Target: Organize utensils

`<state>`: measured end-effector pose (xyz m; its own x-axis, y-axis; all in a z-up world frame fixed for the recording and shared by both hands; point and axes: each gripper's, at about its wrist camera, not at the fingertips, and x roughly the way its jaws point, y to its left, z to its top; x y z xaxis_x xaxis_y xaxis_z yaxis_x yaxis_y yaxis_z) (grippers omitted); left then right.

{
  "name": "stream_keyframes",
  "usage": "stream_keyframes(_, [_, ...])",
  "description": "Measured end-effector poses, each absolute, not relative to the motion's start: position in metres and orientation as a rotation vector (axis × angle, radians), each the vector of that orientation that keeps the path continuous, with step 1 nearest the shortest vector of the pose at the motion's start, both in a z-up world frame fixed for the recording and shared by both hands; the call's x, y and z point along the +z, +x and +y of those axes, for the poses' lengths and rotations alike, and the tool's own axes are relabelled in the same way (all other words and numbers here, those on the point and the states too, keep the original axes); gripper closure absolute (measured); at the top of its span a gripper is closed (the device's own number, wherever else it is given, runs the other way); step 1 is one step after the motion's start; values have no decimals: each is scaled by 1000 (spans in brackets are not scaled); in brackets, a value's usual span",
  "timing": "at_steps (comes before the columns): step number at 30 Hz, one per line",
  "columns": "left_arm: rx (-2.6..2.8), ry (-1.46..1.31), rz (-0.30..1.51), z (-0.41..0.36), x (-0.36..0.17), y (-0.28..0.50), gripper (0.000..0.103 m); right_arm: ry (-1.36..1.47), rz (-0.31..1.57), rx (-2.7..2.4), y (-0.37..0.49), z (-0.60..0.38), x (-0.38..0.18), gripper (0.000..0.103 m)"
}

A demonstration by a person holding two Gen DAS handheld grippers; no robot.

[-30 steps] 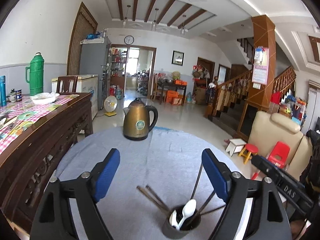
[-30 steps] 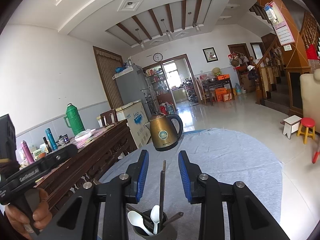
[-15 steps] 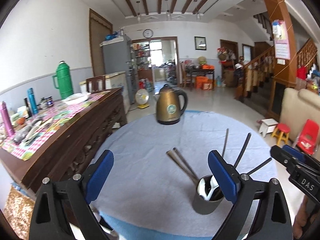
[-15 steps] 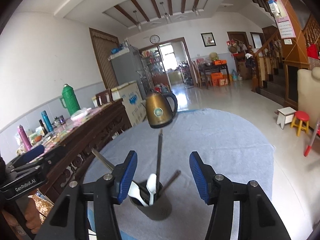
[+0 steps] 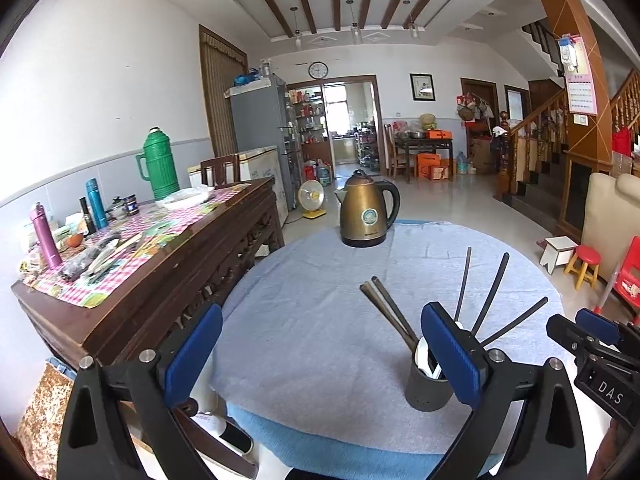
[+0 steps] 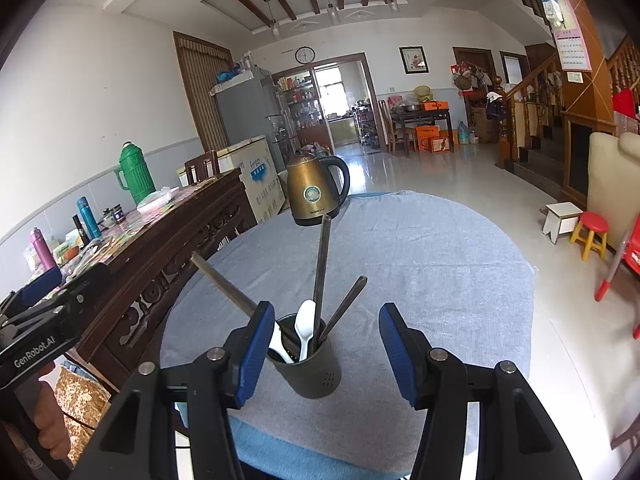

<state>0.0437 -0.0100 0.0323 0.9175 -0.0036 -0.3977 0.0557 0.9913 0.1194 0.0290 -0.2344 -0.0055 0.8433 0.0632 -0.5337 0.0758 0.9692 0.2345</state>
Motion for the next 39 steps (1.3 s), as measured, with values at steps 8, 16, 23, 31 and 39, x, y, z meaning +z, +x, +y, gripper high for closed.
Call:
stream_keyframes(8, [1,99,381,8,43,4,3,279,579,-26,4,-223,10,44])
stream_keyframes(16, [-9,124,429,8,38,-1,3,265,628,-56,-2,-217,-4,40])
stream_keyframes(23, [-20,173,441,-6,34,-8,3,273,648,-55,-9,-219,-17,40])
stream_keyframes(31, [-33,198,436,-19,33,-13,3,291,646,-56,-13,-222,-21,40])
stream_keyframes(39, [-34,199,450,-18,30,-10,3,281,632,-56,-14,-218,-19,40])
